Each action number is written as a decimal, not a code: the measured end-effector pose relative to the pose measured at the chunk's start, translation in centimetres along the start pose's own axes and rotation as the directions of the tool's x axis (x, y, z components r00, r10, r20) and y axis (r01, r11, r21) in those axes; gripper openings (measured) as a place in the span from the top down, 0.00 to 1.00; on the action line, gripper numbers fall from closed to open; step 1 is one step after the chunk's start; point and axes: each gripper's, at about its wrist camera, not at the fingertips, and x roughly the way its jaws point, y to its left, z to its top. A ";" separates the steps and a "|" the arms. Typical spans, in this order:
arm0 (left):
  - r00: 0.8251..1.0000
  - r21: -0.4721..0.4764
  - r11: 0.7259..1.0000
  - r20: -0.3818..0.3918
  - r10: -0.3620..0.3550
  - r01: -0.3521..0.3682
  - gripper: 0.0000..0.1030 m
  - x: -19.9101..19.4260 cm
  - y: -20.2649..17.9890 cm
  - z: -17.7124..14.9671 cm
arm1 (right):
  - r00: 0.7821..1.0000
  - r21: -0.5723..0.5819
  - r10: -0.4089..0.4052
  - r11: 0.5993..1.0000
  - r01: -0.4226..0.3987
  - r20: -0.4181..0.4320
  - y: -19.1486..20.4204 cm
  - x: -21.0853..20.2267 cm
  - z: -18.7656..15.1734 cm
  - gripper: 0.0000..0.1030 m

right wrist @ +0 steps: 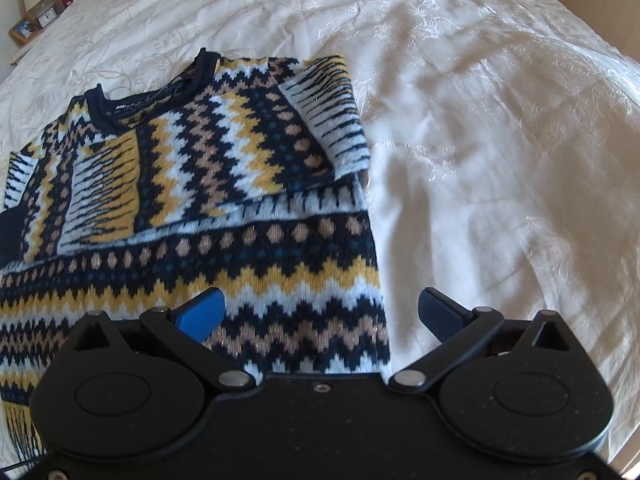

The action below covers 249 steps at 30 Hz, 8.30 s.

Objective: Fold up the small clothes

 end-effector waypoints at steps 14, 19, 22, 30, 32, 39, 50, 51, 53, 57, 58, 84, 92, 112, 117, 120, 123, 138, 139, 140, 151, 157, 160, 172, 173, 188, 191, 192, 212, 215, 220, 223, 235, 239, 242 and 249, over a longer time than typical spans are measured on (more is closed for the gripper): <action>0.998 0.050 0.999 -0.060 -0.010 0.013 0.06 -1.6 -1.3 -9.2 | 0.990 -0.003 0.039 0.999 -0.040 -0.133 -1.1 -1.7 -10.4 0.00; 0.996 -0.009 1.000 -0.089 -0.012 0.012 0.06 -1.5 -1.8 -12.3 | 0.985 -0.021 0.090 0.995 -0.094 -0.148 -2.6 -2.1 -12.4 0.00; 0.996 -0.013 1.000 -0.094 -0.001 -0.001 0.05 -1.4 -2.3 -13.7 | 0.982 -0.050 0.092 0.994 -0.102 -0.164 -3.4 -2.1 -13.4 0.00; 0.999 -0.045 0.998 -0.040 0.035 -0.037 0.00 -1.4 -2.8 -15.6 | 0.975 -0.105 0.152 0.980 -0.170 -0.159 -5.0 -2.0 -15.9 0.00; 0.999 -0.060 0.997 -0.031 0.036 -0.038 0.00 -1.7 -2.6 -15.9 | 0.973 -0.106 0.171 0.976 -0.188 -0.156 -5.2 -1.9 -16.4 0.00; 0.999 -0.046 0.999 0.026 0.025 -0.024 0.00 -2.3 -2.3 -17.4 | 0.963 -0.147 0.239 0.955 -0.256 -0.126 -6.2 -2.7 -18.8 0.00; 0.999 0.138 0.990 0.040 0.019 -0.024 0.02 -3.0 -3.2 -21.3 | 0.952 -0.168 0.255 0.945 -0.282 -0.168 -6.8 -2.8 -19.7 0.00; 0.998 0.147 0.989 0.056 0.021 -0.029 0.02 -3.2 -3.2 -21.6 | 0.953 -0.185 0.248 0.942 -0.279 -0.172 -7.0 -3.0 -19.9 0.00; 0.996 0.147 0.989 0.084 0.014 -0.027 0.02 -3.6 -3.1 -22.0 | 0.957 -0.212 0.233 0.940 -0.267 -0.171 -6.7 -3.0 -20.0 0.00; 0.990 0.093 0.995 0.137 0.015 -0.027 0.02 -4.2 -2.4 -21.7 | 0.962 -0.248 0.221 0.934 -0.257 -0.162 -6.6 -3.3 -20.5 0.00; 0.988 0.071 0.997 0.153 0.010 -0.021 0.02 -4.4 -2.2 -21.4 | 0.960 -0.245 0.230 0.933 -0.264 -0.160 -6.9 -3.4 -20.5 0.00; 0.993 0.075 0.992 0.044 -0.105 0.102 0.22 -1.5 -2.3 -18.7 | 0.897 -0.136 0.412 0.891 -0.433 -0.159 -7.0 -2.4 -18.7 0.04; 0.979 0.029 0.979 0.007 -0.202 0.201 0.63 -2.3 -1.7 -18.8 | 0.876 -0.032 0.455 0.885 -0.465 -0.160 -8.3 -2.4 -17.9 0.76; 0.907 -0.084 0.937 0.293 -0.302 0.339 0.92 -12.4 0.5 -9.3 | 0.789 -0.017 0.612 0.791 -0.612 0.059 -9.1 -10.3 -9.1 0.89; 0.868 -0.056 0.935 0.393 -0.303 0.351 0.92 -13.4 0.5 -3.5 | 0.776 -0.027 0.609 0.789 -0.614 0.165 -7.8 -10.8 -4.0 0.89; 0.855 -0.037 0.936 0.421 -0.304 0.351 0.92 -13.1 0.6 -0.3 | 0.775 -0.030 0.598 0.795 -0.606 0.203 -6.9 -10.2 -0.8 0.89; 0.846 -0.018 0.937 0.436 -0.307 0.349 0.92 -12.1 0.2 3.0 | 0.781 -0.030 0.580 0.807 -0.590 0.232 -5.8 -9.1 2.5 0.89; 0.911 -0.024 0.950 0.292 -0.292 0.312 0.92 -1.6 0.0 13.5 | 0.880 0.108 0.434 0.882 -0.458 0.191 -2.0 0.7 12.6 0.89; 0.917 -0.022 0.952 0.275 -0.289 0.307 0.92 -0.7 0.0 14.0 | 0.887 0.119 0.426 0.885 -0.449 0.178 -1.8 1.6 12.9 0.89; 0.922 -0.023 0.953 0.261 -0.286 0.302 0.92 0.0 0.1 14.3 | 0.893 0.128 0.417 0.889 -0.439 0.166 -1.6 2.2 13.2 0.89; 0.963 -0.148 0.966 0.201 -0.181 0.213 0.62 4.6 2.8 18.7 | 0.940 0.165 0.329 0.926 -0.339 0.087 -0.3 7.3 16.5 0.79; 0.968 -0.091 0.987 0.225 -0.110 0.133 0.58 3.2 2.5 19.8 | 0.942 0.155 0.326 0.929 -0.336 0.084 -0.2 8.2 17.5 0.78; 0.965 -0.093 0.988 0.247 -0.094 0.120 0.57 2.5 2.3 20.0 | 0.941 0.170 0.330 0.925 -0.339 0.079 -0.2 8.7 17.8 0.78; 0.967 0.038 0.988 0.202 -0.154 0.149 0.47 1.0 -1.6 17.3 | 0.945 0.145 0.242 0.950 -0.277 0.221 -1.5 5.2 17.8 0.26; 0.971 0.057 0.987 0.180 -0.156 0.148 0.46 1.3 -2.3 16.6 | 0.947 0.101 0.247 0.957 -0.272 0.205 -0.9 4.9 17.5 0.26; 0.999 0.231 0.972 -0.016 0.047 -0.042 0.15 7.2 -3.7 8.1 | 0.999 -0.373 0.054 0.926 -0.050 -0.001 5.0 7.9 8.7 0.07; 0.998 0.237 0.971 -0.036 0.052 -0.043 0.13 7.7 -3.8 8.4 | 0.997 -0.339 0.075 0.938 -0.074 -0.011 4.1 8.2 8.8 0.06; 0.997 0.237 0.970 -0.042 0.061 -0.049 0.12 7.8 -4.0 8.6 | 0.998 -0.355 0.063 0.933 -0.062 -0.009 4.5 8.3 8.8 0.04; 0.995 0.188 0.979 -0.049 0.091 -0.080 0.00 8.8 -4.7 9.0 | 1.000 -0.325 -0.012 0.945 0.016 0.015 7.2 6.6 9.7 0.01; 0.996 0.172 0.982 -0.024 0.089 -0.083 0.00 8.7 -4.6 8.7 | 0.998 -0.295 0.012 0.956 0.005 0.059 7.9 4.6 9.0 0.01; 0.996 0.171 0.981 -0.007 0.091 -0.089 0.00 8.5 -4.7 8.6 | 0.997 -0.308 0.059 0.950 -0.044 0.041 9.8 3.6 6.5 0.01; 0.996 0.175 0.981 -0.012 0.092 -0.088 0.00 8.5 -4.7 8.5 | 1.000 -0.364 -0.005 0.932 -0.003 -0.022 10.5 5.4 5.0 0.01; 0.994 -0.004 0.996 -0.076 0.084 -0.085 0.02 6.1 -5.1 8.6 | 0.998 -0.314 0.063 0.947 -0.070 -0.031 10.7 5.9 2.7 0.00; 0.996 -0.054 0.996 -0.058 0.073 -0.076 0.02 5.4 -7.1 7.5 | 0.993 -0.318 0.103 0.941 -0.113 -0.048 9.5 6.5 2.8 0.00; 0.991 -0.010 0.995 -0.090 0.100 -0.101 0.02 6.8 -8.8 7.2 | 0.991 -0.329 0.106 0.936 -0.129 -0.087 9.7 6.5 3.5 0.00; 0.989 -0.052 0.996 -0.127 0.069 -0.076 0.00 9.2 -7.8 7.2 | 0.969 -0.314 0.197 0.920 -0.235 -0.148 8.5 5.6 6.0 0.00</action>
